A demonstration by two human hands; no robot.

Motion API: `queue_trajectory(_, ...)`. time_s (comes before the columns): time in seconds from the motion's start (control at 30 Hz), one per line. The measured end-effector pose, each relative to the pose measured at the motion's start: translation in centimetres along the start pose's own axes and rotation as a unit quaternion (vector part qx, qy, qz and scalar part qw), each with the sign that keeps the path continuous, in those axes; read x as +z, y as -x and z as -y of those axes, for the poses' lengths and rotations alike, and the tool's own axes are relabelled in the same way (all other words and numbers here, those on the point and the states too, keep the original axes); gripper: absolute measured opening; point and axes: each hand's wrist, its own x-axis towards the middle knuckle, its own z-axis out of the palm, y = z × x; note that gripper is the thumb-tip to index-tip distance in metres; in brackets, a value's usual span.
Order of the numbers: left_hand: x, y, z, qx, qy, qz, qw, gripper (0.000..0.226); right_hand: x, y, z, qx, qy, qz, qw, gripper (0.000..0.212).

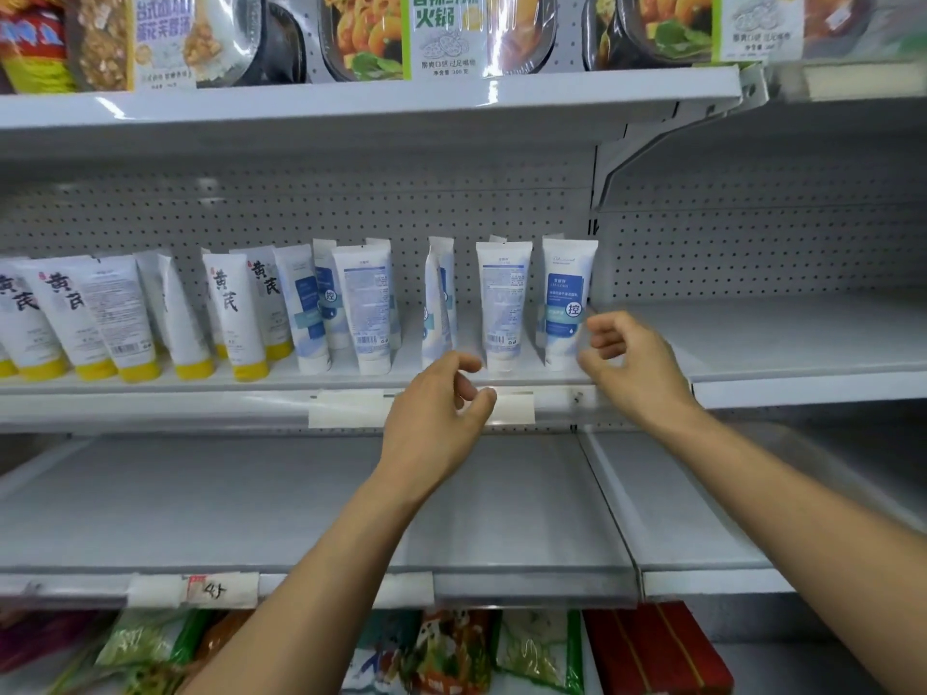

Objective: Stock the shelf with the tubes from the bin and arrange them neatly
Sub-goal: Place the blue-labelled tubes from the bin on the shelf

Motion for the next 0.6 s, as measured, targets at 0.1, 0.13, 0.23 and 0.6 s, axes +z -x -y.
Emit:
queue_trajectory(0.1,-0.9,3.2,0.6,-0.015,0.0,-0.003,1.0,0.022,0.5,4.0,1.0,-0.069,0.071,0.045,0.994,0.031)
queue_trajectory(0.13,-1.3,4.3,1.0,-0.017,-0.006,-0.004,1.0,0.022,0.9,5.2,1.4,-0.089,0.098,0.07,0.989,0.03)
queue_trajectory(0.23,-2.8,7.9,2.9,-0.038,-0.036,-0.005,0.999,0.023,3.0,8.3,3.0,-0.148,0.165,0.149,0.964,0.029)
queue_trajectory(0.6,-15.7,18.5,15.6,-0.192,-0.149,0.036,0.969,0.025,19.8,15.9,12.4,-0.26,0.153,0.364,0.881,0.027)
